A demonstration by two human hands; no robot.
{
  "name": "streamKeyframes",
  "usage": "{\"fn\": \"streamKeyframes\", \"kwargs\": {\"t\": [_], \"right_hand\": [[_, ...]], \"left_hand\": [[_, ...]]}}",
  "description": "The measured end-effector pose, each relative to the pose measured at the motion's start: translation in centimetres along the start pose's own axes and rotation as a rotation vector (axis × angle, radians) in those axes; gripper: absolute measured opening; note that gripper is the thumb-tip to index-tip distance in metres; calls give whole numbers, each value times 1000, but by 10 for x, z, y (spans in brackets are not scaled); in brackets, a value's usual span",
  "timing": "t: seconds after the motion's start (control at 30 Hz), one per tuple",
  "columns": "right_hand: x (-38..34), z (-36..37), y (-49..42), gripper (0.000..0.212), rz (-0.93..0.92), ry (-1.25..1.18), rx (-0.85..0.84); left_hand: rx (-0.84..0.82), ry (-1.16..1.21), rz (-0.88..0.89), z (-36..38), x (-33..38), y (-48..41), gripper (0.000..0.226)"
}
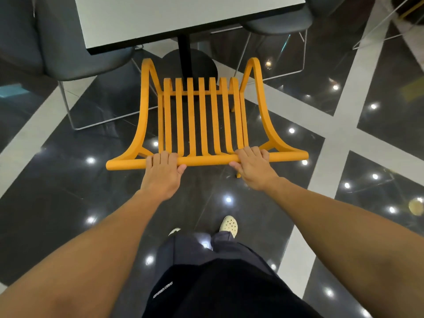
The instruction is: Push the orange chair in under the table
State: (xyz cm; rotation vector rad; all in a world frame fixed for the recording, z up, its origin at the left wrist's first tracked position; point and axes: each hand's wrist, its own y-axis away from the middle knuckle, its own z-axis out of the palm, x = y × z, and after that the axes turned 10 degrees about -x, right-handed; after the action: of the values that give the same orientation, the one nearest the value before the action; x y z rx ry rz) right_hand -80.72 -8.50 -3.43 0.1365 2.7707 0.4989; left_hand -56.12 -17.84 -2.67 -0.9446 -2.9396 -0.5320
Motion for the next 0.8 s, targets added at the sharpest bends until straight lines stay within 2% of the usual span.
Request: {"fn": "streamKeyframes", "kwargs": {"t": [0.8], "right_hand": [[127,-108,-169,38,-148,26,-40]], "left_hand": [[20,136,-137,-51,45,-180,33]]}}
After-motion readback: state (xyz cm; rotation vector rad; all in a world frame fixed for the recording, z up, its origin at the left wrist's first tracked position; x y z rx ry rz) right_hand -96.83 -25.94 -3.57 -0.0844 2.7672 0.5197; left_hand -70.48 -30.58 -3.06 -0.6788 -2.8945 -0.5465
